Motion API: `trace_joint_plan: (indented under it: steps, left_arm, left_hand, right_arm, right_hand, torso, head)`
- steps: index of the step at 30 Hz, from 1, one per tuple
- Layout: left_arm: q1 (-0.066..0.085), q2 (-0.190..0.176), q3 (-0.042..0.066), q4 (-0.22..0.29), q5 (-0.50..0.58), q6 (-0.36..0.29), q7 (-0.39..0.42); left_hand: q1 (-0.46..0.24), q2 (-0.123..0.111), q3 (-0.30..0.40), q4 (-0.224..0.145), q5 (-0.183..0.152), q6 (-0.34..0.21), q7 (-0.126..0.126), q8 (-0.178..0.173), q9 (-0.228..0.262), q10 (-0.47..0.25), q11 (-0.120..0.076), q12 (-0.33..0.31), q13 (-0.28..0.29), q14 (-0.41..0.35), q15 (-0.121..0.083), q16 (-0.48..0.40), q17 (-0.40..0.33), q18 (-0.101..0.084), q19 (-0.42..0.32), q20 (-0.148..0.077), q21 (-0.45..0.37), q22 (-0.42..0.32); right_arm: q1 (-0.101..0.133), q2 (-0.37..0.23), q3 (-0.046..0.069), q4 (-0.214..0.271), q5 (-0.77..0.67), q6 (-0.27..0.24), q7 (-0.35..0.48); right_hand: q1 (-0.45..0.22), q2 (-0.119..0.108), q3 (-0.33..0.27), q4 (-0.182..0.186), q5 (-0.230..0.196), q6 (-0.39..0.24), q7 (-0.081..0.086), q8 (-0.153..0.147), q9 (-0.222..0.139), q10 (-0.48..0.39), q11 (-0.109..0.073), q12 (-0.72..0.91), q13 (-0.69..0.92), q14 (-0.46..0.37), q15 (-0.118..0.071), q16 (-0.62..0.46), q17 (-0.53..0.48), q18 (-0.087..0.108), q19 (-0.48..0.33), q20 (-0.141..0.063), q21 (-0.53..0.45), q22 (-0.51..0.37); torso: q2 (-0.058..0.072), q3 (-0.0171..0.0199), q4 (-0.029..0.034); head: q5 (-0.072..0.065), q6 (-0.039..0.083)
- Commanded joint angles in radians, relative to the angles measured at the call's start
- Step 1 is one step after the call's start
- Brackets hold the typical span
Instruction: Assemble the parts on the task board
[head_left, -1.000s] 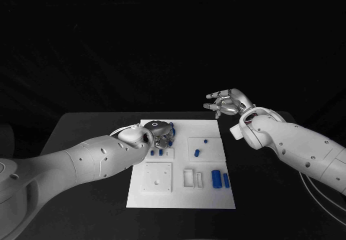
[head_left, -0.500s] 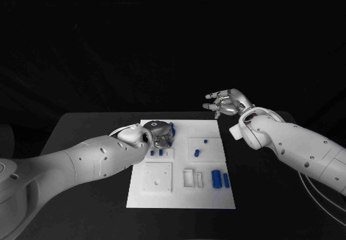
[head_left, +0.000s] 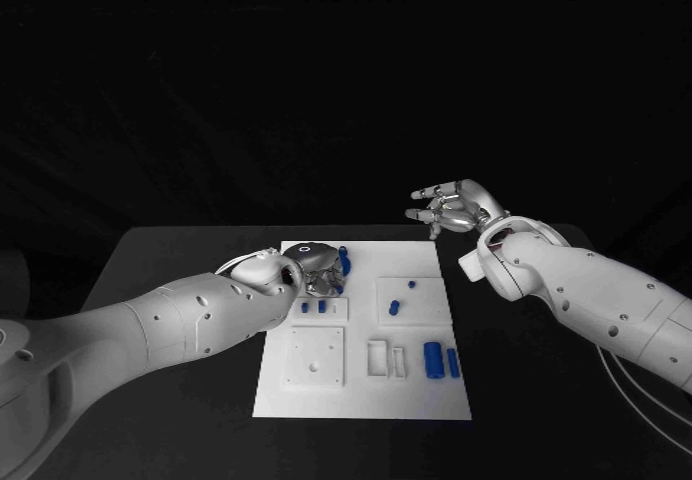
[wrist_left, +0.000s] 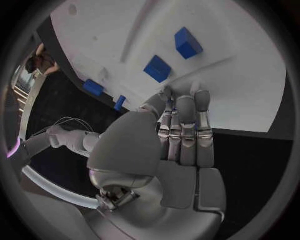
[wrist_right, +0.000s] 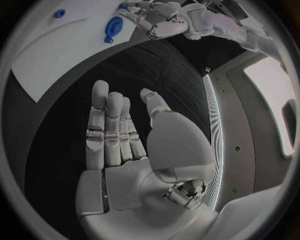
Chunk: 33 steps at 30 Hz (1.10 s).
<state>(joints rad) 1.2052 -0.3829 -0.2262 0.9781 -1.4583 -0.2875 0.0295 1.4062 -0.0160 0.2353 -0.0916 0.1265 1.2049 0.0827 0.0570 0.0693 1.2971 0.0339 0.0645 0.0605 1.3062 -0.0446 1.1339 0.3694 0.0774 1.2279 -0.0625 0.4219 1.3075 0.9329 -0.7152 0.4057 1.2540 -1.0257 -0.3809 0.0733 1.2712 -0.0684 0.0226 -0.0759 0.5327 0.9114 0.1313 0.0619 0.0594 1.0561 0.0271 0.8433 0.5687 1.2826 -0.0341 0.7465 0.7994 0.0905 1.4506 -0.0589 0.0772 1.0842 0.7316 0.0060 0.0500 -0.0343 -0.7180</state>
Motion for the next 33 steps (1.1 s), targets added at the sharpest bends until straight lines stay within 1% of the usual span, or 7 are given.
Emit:
trace_joint_plan:
  steps: [1, 6, 11, 14, 21, 27, 33]
  left_arm:
    - [0.0, -0.01, 0.005, 0.012, 0.038, -0.02, 0.009]
    - [0.0, -0.033, 0.027, 0.037, 0.054, -0.026, 0.004]
    - [0.001, -0.061, 0.065, 0.073, 0.082, -0.021, 0.002]
    - [0.004, -0.083, 0.083, 0.099, 0.098, -0.006, 0.006]
    - [0.012, -0.119, 0.094, 0.12, 0.104, 0.027, -0.001]
    - [0.014, -0.144, 0.096, 0.127, 0.101, 0.043, -0.008]
    - [0.014, -0.153, 0.095, 0.125, 0.098, 0.055, -0.011]
  left_hand:
    - [0.002, 0.008, -0.005, -0.002, -0.004, 0.008, 0.002, 0.007, 0.001, 0.005, 0.001, -0.005, 0.0, 0.006, 0.0, 0.006, 0.002, 0.013, 0.006, 0.0, 0.006, 0.019]
    - [0.002, 0.008, -0.006, -0.003, -0.003, 0.008, 0.002, 0.007, 0.001, 0.006, 0.0, -0.005, 0.0, 0.008, 0.0, 0.006, 0.003, 0.013, 0.006, -0.001, 0.007, 0.019]
    - [0.003, 0.007, -0.008, -0.007, -0.001, 0.006, 0.003, 0.006, 0.0, 0.004, 0.001, -0.005, -0.001, 0.008, 0.0, 0.004, 0.003, 0.013, 0.006, -0.001, 0.007, 0.019]
    - [0.001, 0.003, -0.01, -0.007, -0.002, 0.004, 0.002, 0.006, 0.0, 0.002, 0.002, -0.005, -0.001, 0.006, 0.0, 0.001, 0.002, 0.013, 0.004, 0.0, 0.006, 0.018]
    - [0.002, 0.001, -0.009, -0.01, -0.003, 0.004, 0.003, 0.006, 0.0, 0.001, 0.003, -0.005, -0.001, 0.006, 0.001, -0.004, 0.001, 0.012, 0.002, 0.0, 0.004, 0.018]
    - [0.003, 0.001, -0.009, -0.01, -0.003, 0.004, 0.003, 0.006, 0.0, 0.0, 0.003, -0.005, -0.001, 0.005, 0.001, -0.004, 0.001, 0.012, 0.001, 0.0, 0.003, 0.018]
    - [0.002, 0.002, -0.011, -0.008, -0.006, 0.006, 0.002, 0.006, 0.0, 0.0, 0.003, -0.005, -0.001, 0.005, 0.001, -0.006, 0.002, 0.012, -0.001, 0.001, 0.002, 0.018]
  right_arm:
    - [0.0, 0.0, 0.001, 0.0, 0.0, 0.006, 0.008]
    - [0.0, -0.002, 0.001, 0.001, 0.0, 0.006, 0.008]
    - [0.0, -0.005, 0.001, 0.001, 0.0, 0.006, 0.008]
    - [0.0, -0.006, 0.001, 0.002, 0.0, 0.006, 0.008]
    - [0.0, -0.009, 0.001, 0.003, 0.0, 0.006, 0.007]
    - [0.0, -0.013, 0.001, 0.005, 0.0, 0.005, 0.007]
    - [0.0, -0.014, 0.001, 0.005, 0.0, 0.005, 0.007]
  right_hand:
    - [-0.005, -0.003, 0.006, -0.002, 0.003, 0.008, 0.0, -0.002, 0.001, -0.004, -0.002, 0.001, -0.002, -0.004, -0.001, -0.003, -0.001, 0.013, -0.002, 0.005, 0.003, -0.001]
    - [-0.005, -0.003, 0.006, -0.002, 0.003, 0.008, 0.0, -0.002, 0.001, -0.004, -0.002, 0.001, -0.002, -0.004, -0.001, -0.003, -0.001, 0.013, -0.002, 0.005, 0.003, -0.001]
    - [-0.005, -0.003, 0.006, -0.002, 0.003, 0.008, 0.0, -0.002, 0.001, -0.004, -0.002, 0.001, -0.002, -0.004, -0.001, -0.003, -0.001, 0.013, -0.002, 0.005, 0.003, -0.001]
    - [-0.005, -0.003, 0.006, -0.002, 0.003, 0.008, 0.0, -0.002, 0.001, -0.004, -0.002, 0.001, -0.002, -0.004, -0.001, -0.003, -0.001, 0.013, -0.002, 0.005, 0.003, -0.001]
    - [-0.005, -0.003, 0.006, -0.002, 0.003, 0.008, 0.0, -0.002, 0.001, -0.004, -0.002, 0.001, -0.002, -0.004, -0.001, -0.003, -0.001, 0.013, -0.002, 0.005, 0.003, -0.001]
    - [-0.005, -0.003, 0.006, -0.002, 0.003, 0.008, 0.0, -0.002, 0.001, -0.004, -0.002, 0.001, -0.002, -0.004, -0.001, -0.003, -0.001, 0.013, -0.002, 0.005, 0.003, -0.001]
    - [-0.009, -0.003, 0.009, -0.003, 0.004, 0.01, 0.0, -0.002, 0.001, -0.003, -0.002, 0.002, -0.002, -0.003, -0.001, -0.002, -0.001, 0.013, -0.002, 0.005, 0.004, 0.0]
  torso:
    - [-0.001, -0.0008, 0.0009]
    - [-0.001, -0.0017, 0.0023]
    - [-0.002, -0.0018, 0.0034]
    - [-0.001, -0.0018, 0.0019]
    - [-0.001, -0.0009, 0.0027]
    - [-0.001, -0.0014, 0.0012]
    - [0.0, -0.0007, 0.0002]
  head:
    - [0.0, 0.001]
    - [-0.001, 0.002]
    - [0.001, 0.004]
    - [-0.002, 0.011]
    - [0.0, 0.009]
    - [0.001, 0.006]
    - [0.004, 0.007]
